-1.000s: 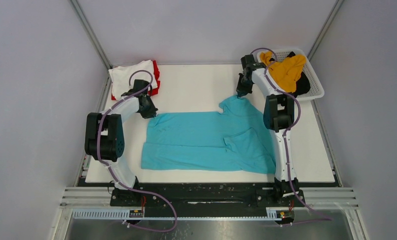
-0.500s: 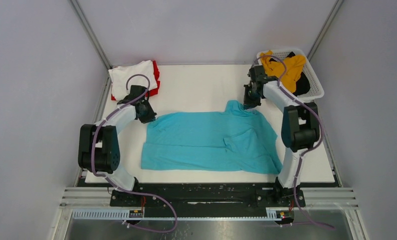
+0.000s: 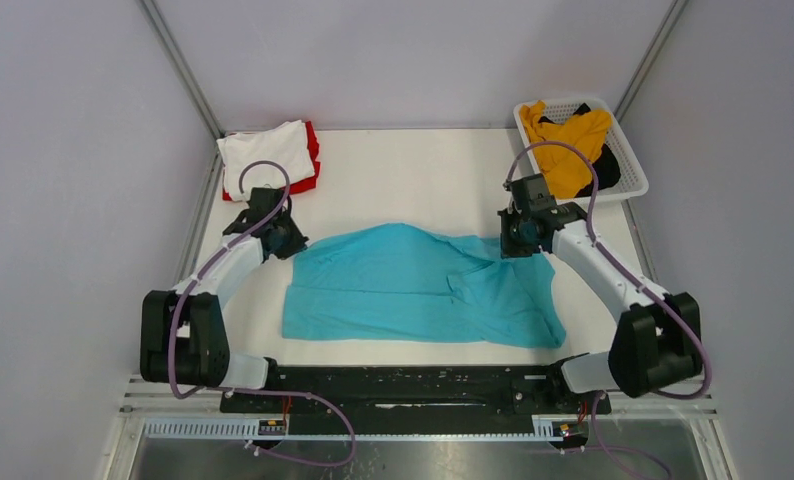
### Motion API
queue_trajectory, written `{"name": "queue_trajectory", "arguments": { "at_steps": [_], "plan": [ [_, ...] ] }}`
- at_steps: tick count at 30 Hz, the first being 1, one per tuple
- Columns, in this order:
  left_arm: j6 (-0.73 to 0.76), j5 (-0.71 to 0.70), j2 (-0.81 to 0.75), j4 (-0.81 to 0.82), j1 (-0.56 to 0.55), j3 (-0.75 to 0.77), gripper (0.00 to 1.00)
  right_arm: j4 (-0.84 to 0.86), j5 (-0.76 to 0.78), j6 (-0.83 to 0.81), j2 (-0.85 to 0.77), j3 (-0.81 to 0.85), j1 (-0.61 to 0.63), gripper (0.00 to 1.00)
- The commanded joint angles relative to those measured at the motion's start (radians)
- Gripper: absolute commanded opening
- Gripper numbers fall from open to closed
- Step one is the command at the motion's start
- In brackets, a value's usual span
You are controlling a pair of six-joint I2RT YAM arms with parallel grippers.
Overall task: Fold and stack the t-shirts
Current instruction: Fold the other side of the tshirt into a rectangle
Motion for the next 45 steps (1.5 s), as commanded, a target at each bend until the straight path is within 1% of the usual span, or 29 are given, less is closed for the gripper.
{"name": "queue_trajectory", "arguments": {
  "at_steps": [1, 6, 10, 15, 20, 26, 28, 30, 31, 32, 33, 34, 35, 36, 37, 38, 39, 40, 41, 42, 43, 45],
  "plan": [
    [-0.036, -0.071, -0.086, 0.034, -0.001, -0.032, 0.0, -0.088, 0.11, -0.012, -0.134, -0.031, 0.043, 0.0],
    [-0.069, -0.131, -0.149, 0.029, 0.004, -0.072, 0.0, -0.173, 0.209, 0.0, -0.221, -0.062, 0.047, 0.0],
    [-0.091, -0.162, -0.178, 0.01, 0.026, -0.097, 0.0, -0.224, 0.32, 0.026, -0.281, -0.071, 0.047, 0.0],
    [-0.109, -0.202, -0.225, -0.005, 0.059, -0.134, 0.0, -0.254, 0.344, 0.053, -0.342, -0.083, 0.047, 0.0],
    [-0.099, -0.154, -0.229, 0.02, 0.072, -0.146, 0.0, -0.257, 0.278, 0.049, -0.382, -0.107, 0.047, 0.0],
    [-0.11, -0.086, -0.218, 0.055, 0.071, -0.177, 0.0, -0.247, 0.12, 0.081, -0.422, -0.173, 0.048, 0.03],
    [-0.115, -0.089, -0.227, 0.052, 0.072, -0.198, 0.0, -0.258, 0.04, 0.106, -0.421, -0.185, 0.049, 0.04],
    [-0.124, -0.113, -0.241, 0.041, 0.073, -0.215, 0.0, -0.298, 0.018, 0.15, -0.409, -0.193, 0.056, 0.08],
    [-0.129, -0.123, -0.247, 0.033, 0.071, -0.224, 0.02, -0.325, 0.018, 0.169, -0.407, -0.199, 0.06, 0.11],
    [-0.137, -0.144, -0.255, 0.022, 0.071, -0.233, 0.09, -0.347, 0.018, 0.187, -0.406, -0.213, 0.065, 0.12],
    [-0.143, -0.158, -0.264, 0.012, 0.072, -0.24, 0.24, -0.364, 0.018, 0.198, -0.409, -0.23, 0.07, 0.16],
    [-0.148, -0.173, -0.272, 0.002, 0.072, -0.246, 0.32, -0.378, 0.018, 0.205, -0.414, -0.252, 0.072, 0.23],
    [-0.153, -0.181, -0.282, -0.023, 0.073, -0.246, 0.38, -0.387, -0.009, 0.208, -0.423, -0.272, 0.074, 0.33],
    [-0.156, -0.187, -0.293, -0.039, 0.072, -0.239, 0.49, -0.395, -0.024, 0.205, -0.433, -0.287, 0.075, 0.4],
    [-0.157, -0.197, -0.312, -0.069, 0.072, -0.23, 0.58, -0.4, -0.039, 0.197, -0.446, -0.296, 0.075, 0.41],
    [-0.158, -0.209, -0.335, -0.089, 0.072, -0.222, 0.63, -0.401, -0.059, 0.186, -0.462, -0.301, 0.075, 0.43],
    [-0.16, -0.23, -0.363, -0.111, 0.071, -0.21, 0.82, -0.398, -0.076, 0.175, -0.478, -0.303, 0.075, 0.5],
    [-0.165, -0.247, -0.396, -0.127, 0.072, -0.201, 0.97, -0.388, -0.088, 0.162, -0.494, -0.3, 0.075, 0.63],
    [-0.167, -0.253, -0.439, -0.133, 0.071, -0.195, 0.99, -0.372, -0.088, 0.157, -0.51, -0.297, 0.075, 0.91],
    [-0.17, -0.246, -0.466, -0.13, 0.071, -0.193, 0.99, -0.343, -0.083, 0.156, -0.522, -0.293, 0.075, 0.98],
    [-0.169, -0.226, -0.488, -0.12, 0.072, -0.191, 0.99, -0.298, -0.067, 0.157, -0.528, -0.291, 0.075, 0.99],
    [-0.161, -0.133, -0.506, -0.082, 0.07, -0.187, 0.99, -0.2, -0.047, 0.184, -0.522, -0.296, 0.074, 1.0]
  ]
}}
